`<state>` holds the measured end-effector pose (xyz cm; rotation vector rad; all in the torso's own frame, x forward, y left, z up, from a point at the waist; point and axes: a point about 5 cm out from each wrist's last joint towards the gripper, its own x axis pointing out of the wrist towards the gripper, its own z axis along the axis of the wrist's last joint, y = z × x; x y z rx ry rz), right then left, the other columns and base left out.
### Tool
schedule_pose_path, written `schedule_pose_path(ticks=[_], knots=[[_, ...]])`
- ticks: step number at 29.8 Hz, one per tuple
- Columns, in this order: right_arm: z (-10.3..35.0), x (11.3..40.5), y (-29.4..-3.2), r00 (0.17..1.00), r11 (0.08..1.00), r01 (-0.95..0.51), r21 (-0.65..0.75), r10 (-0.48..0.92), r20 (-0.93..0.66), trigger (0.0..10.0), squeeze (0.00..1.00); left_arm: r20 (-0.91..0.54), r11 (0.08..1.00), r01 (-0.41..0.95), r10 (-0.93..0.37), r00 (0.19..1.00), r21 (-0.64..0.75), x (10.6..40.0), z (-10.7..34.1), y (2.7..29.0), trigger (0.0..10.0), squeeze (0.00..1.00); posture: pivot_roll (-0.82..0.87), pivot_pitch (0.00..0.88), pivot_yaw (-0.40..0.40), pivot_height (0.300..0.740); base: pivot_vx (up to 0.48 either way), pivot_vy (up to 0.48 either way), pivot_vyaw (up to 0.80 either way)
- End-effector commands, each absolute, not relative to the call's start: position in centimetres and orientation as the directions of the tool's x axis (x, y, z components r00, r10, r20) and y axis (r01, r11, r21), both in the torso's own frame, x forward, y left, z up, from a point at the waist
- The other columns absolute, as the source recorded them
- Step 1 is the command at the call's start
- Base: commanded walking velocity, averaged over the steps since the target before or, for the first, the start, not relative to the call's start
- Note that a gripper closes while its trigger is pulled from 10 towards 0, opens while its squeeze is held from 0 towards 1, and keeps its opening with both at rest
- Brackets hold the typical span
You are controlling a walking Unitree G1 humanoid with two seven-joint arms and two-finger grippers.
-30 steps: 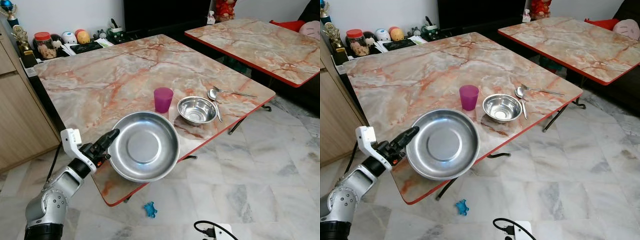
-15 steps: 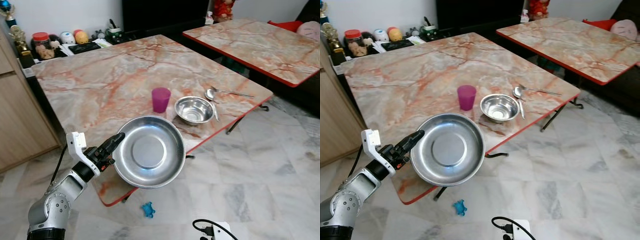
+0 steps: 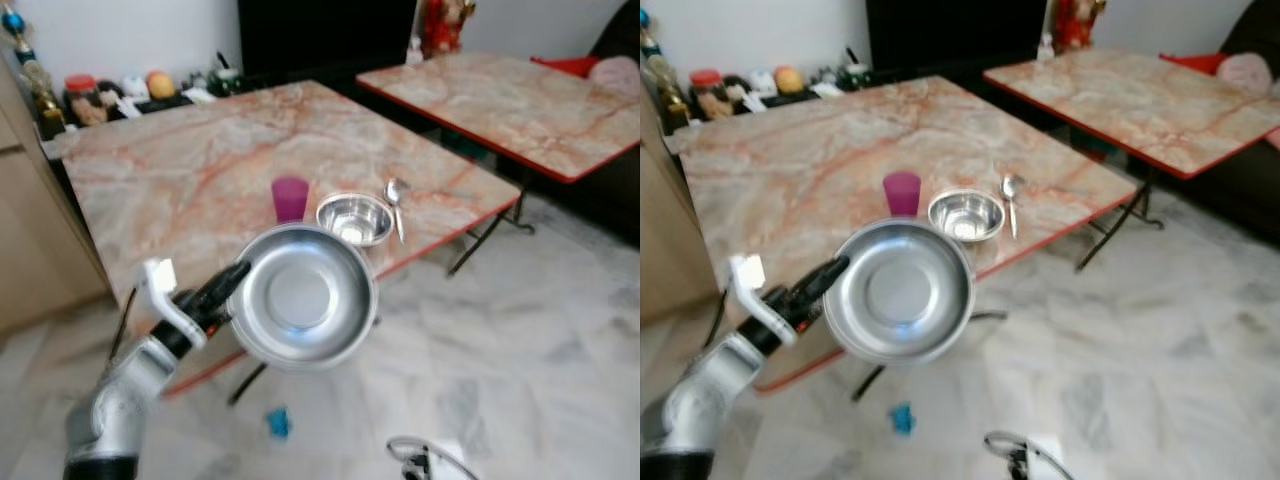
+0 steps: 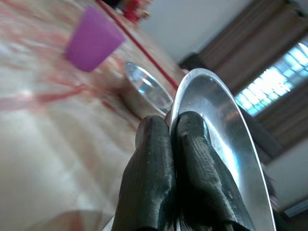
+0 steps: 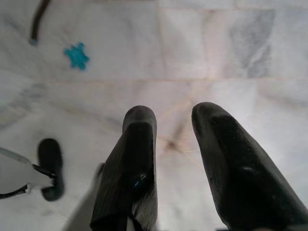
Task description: Setting the table
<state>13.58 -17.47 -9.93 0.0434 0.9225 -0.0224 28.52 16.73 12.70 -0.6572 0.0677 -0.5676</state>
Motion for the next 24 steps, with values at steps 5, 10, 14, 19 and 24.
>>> schedule_pose_path(ticks=[5,10,14,19,24], knots=[[-9.6,14.4,-17.0,0.636,0.998,0.032,0.054,0.022,-0.771,10.0,0.0,0.116,0.682,0.455,-0.482,0.868,-0.572,28.7,13.1,17.3,10.0,0.0,0.14,0.0,-0.057,0.74,0.0,-0.399,0.75],[-9.5,14.4,-16.8,0.639,0.998,0.03,0.059,0.026,-0.769,10.0,0.0,0.103,0.694,0.443,-0.474,0.875,-0.567,28.7,13.0,17.2,10.0,0.0,0.14,0.0,-0.055,0.74,0.0,-0.399,0.65],[-9.5,14.5,-16.7,0.643,0.998,0.027,0.062,0.03,-0.766,10.0,0.0,0.098,0.702,0.432,-0.463,0.881,-0.566,28.9,13.0,17.2,10.0,0.0,0.14,0.002,-0.056,0.74,0.0,-0.399,0.61],[-9.6,14.8,-16.7,0.619,0.998,0.029,0.06,0.029,-0.785,10.0,0.0,0.097,0.705,0.427,-0.457,0.884,-0.567,28.9,13.0,17.2,10.0,0.0,0.14,0.004,-0.058,0.74,0.0,-0.398,0.55],[-9.6,15.4,-16.6,0.594,0.998,0.031,0.053,0.024,-0.804,10.0,0.0,0.099,0.704,0.427,-0.457,0.884,-0.568,28.9,12.9,17.0,10.0,0.0,0.14,0.007,-0.061,0.74,0.0,-0.399,0.49]])
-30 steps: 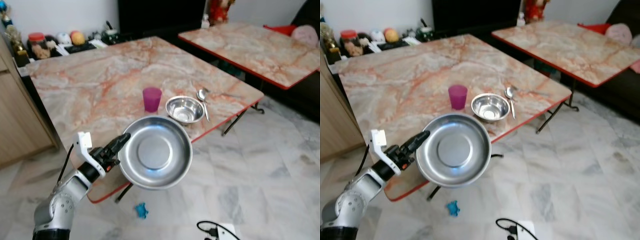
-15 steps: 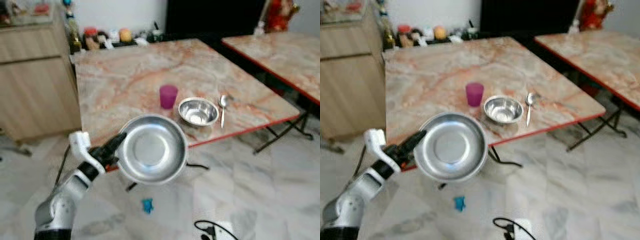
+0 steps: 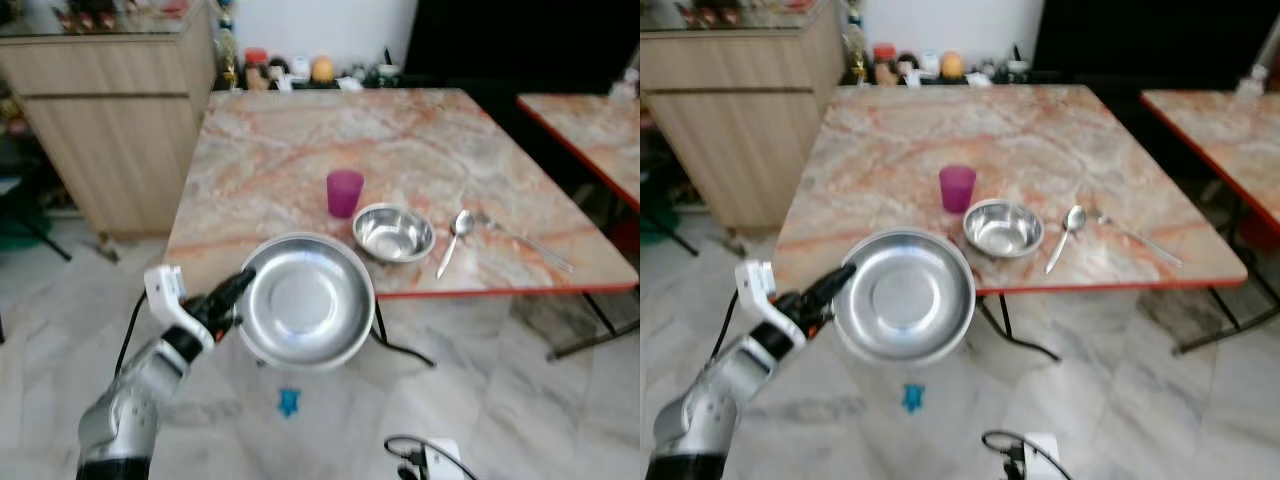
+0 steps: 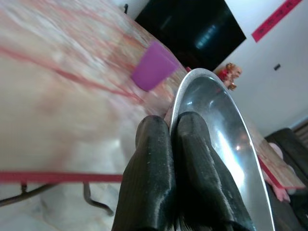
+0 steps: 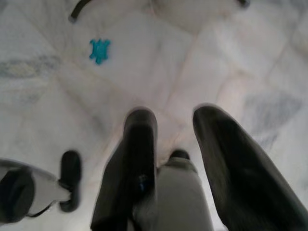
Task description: Setting the table
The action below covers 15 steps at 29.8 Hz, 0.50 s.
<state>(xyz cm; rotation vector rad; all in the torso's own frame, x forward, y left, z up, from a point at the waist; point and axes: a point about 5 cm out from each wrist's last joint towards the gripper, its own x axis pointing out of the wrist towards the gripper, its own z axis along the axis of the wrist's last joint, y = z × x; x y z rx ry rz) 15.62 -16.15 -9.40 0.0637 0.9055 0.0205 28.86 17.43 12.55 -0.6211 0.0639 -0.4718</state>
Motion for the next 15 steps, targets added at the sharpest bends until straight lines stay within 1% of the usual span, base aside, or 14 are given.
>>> schedule_pose_path(ticks=[1,2,3,5,15], knots=[[-9.4,15.9,-16.6,0.594,0.998,0.031,0.053,0.024,-0.804,10.0,0.0,0.099,0.703,0.427,-0.457,0.884,-0.568,28.9,12.9,17.0,10.0,0.0,0.14,0.007,-0.062,0.74,0.0,-0.398,0.43],[-9.3,16.2,-16.6,0.593,0.998,0.031,0.052,0.023,-0.805,10.0,0.0,0.099,0.703,0.427,-0.456,0.884,-0.569,28.9,12.9,17.0,10.0,0.0,0.14,0.007,-0.062,0.74,0.0,-0.398,0.43],[-9.1,16.9,-16.6,0.594,0.998,0.031,0.05,0.022,-0.804,10.0,0.0,0.1,0.703,0.427,-0.456,0.884,-0.569,28.9,12.9,16.9,10.0,0.0,0.14,0.007,-0.064,0.74,0.0,-0.394,0.0],[-9.0,17.1,-16.6,0.593,0.998,0.031,0.048,0.021,-0.805,10.0,0.0,0.101,0.702,0.428,-0.457,0.884,-0.569,29.0,12.9,16.9,10.0,0.0,0.14,0.008,-0.064,0.74,0.0,-0.396,0.0],[-9.2,17.0,-16.4,0.563,0.998,0.048,0.05,0.014,-0.826,10.0,0.0,0.106,0.698,0.436,-0.463,0.88,-0.569,28.9,12.9,16.6,10.0,0.0,0.14,0.01,-0.064,0.74,0.0,-0.395,0.0]])
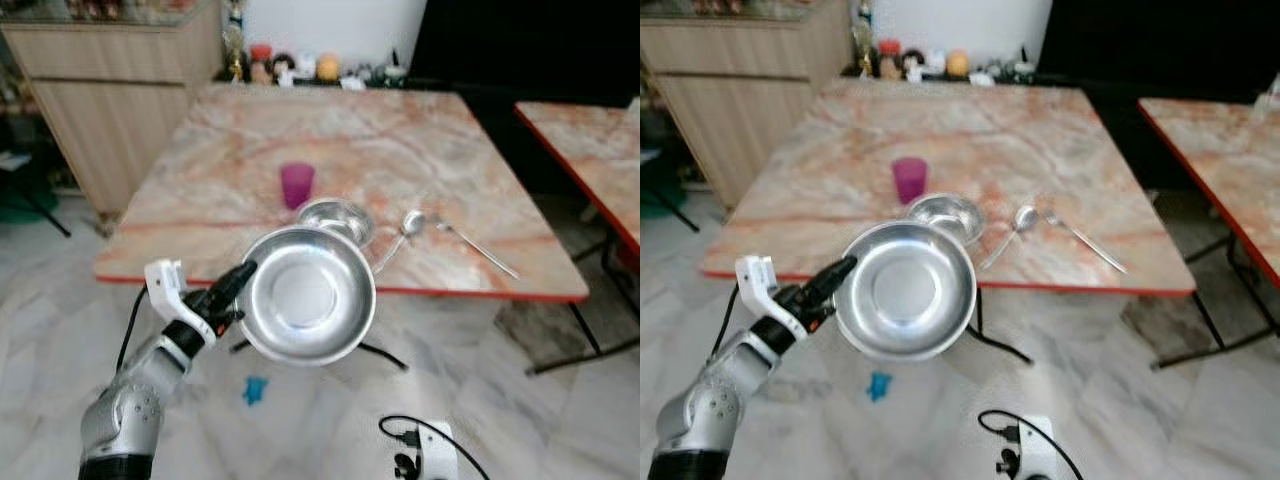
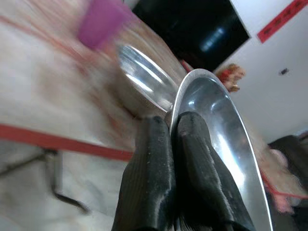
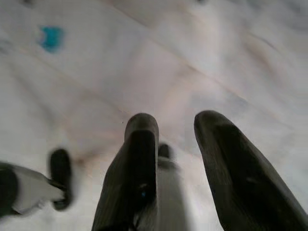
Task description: Setting the table
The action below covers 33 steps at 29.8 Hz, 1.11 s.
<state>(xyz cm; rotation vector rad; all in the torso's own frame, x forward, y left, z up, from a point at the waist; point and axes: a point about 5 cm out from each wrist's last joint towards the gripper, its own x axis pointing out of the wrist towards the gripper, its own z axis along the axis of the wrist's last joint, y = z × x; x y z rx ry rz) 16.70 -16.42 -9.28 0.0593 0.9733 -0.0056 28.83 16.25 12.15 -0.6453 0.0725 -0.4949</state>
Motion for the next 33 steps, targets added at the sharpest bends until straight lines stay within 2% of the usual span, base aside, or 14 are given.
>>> schedule_pose_path(ticks=[1,16,33], knots=[[-9.2,17.0,-16.4,0.561,0.998,0.048,0.049,0.013,-0.828,10.0,0.0,0.106,0.697,0.436,-0.464,0.88,-0.568,28.9,12.9,16.6,10.0,0.0,0.14,0.011,-0.064,0.74,0.0,-0.394,0.0],[-8.4,18.9,-15.6,0.566,0.997,0.047,0.054,0.018,-0.824,10.0,0.0,0.107,0.697,0.444,-0.471,0.876,-0.564,29.1,13.0,16.3,10.0,0.0,0.13,0.012,-0.06,0.74,0.0,-0.394,0.0],[-8.8,18.1,-15.8,0.563,0.998,0.042,0.051,0.018,-0.826,10.0,0.0,0.095,0.708,0.451,-0.482,0.871,-0.544,29.2,13.0,16.5,10.0,0.0,0.13,0.015,-0.058,0.74,0.0,-0.394,0.0]])
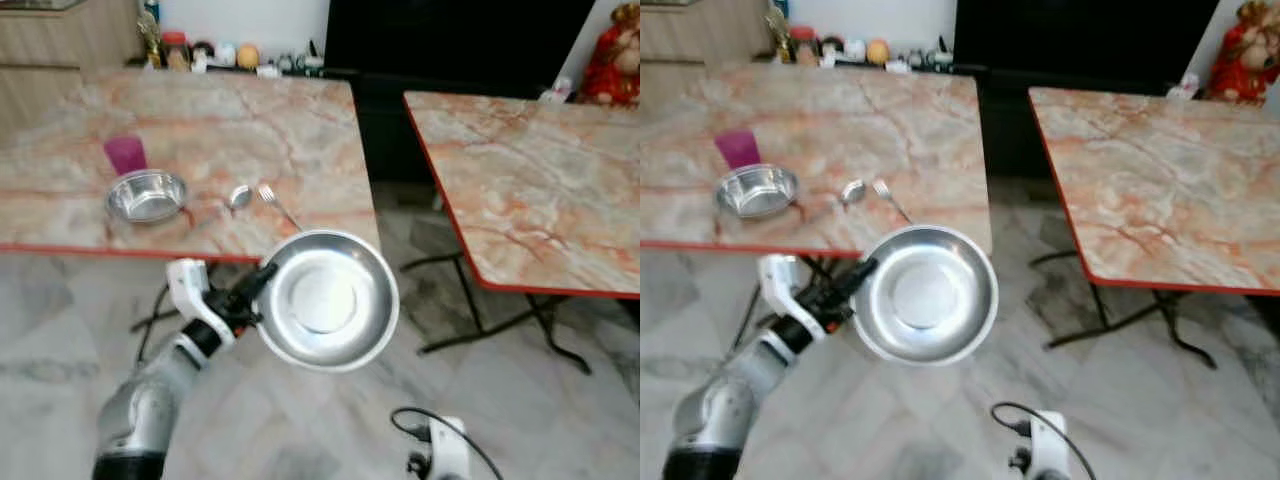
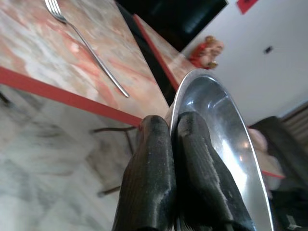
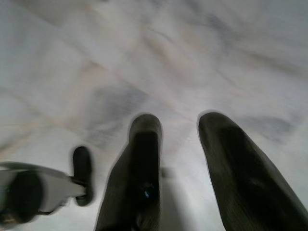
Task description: Setting the table
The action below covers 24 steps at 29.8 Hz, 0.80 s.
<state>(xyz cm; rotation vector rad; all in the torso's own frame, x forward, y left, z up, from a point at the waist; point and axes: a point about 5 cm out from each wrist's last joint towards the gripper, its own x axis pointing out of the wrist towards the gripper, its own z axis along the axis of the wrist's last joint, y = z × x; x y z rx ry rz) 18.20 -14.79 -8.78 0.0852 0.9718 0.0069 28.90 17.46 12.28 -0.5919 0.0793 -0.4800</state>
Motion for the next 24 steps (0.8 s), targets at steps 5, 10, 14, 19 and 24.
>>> schedule_pose_path(ticks=[5,10,14,19,24], knots=[[-8.78,18.13,-15.79,0.564,0.998,0.041,0.049,0.018,-0.825,10.0,0.0,0.095,0.709,0.448,-0.478,0.873,-0.545,29.3,12.97,16.49,10.0,0.0,0.12,0.011,-0.053,0.74,0.0,-0.392,0.0],[-8.72,18.24,-15.73,0.573,0.999,0.034,0.038,0.012,-0.819,10.0,0.0,0.094,0.71,0.448,-0.478,0.873,-0.543,29.5,13.02,16.56,10.0,0.0,0.12,0.01,-0.047,0.74,0.0,-0.392,0.22],[-8.74,18.2,-15.68,0.571,0.998,0.043,0.044,0.011,-0.821,10.0,0.0,0.094,0.711,0.447,-0.478,0.873,-0.543,29.6,13.03,16.59,10.0,0.0,0.11,0.009,-0.044,0.74,0.0,-0.392,0.8],[-8.78,18.13,-15.65,0.568,0.997,0.061,0.053,0.009,-0.823,10.0,0.0,0.091,0.712,0.45,-0.481,0.872,-0.54,29.63,13.01,16.48,10.0,0.0,0.12,0.009,-0.044,0.74,0.0,-0.392,0.0],[-8.78,18.13,-15.63,0.568,0.997,0.06,0.055,0.011,-0.823,10.0,0.0,0.086,0.713,0.451,-0.485,0.87,-0.537,29.6,12.93,16.52,10.0,0.0,0.12,0.009,-0.044,0.74,0.0,-0.39,0.0]])
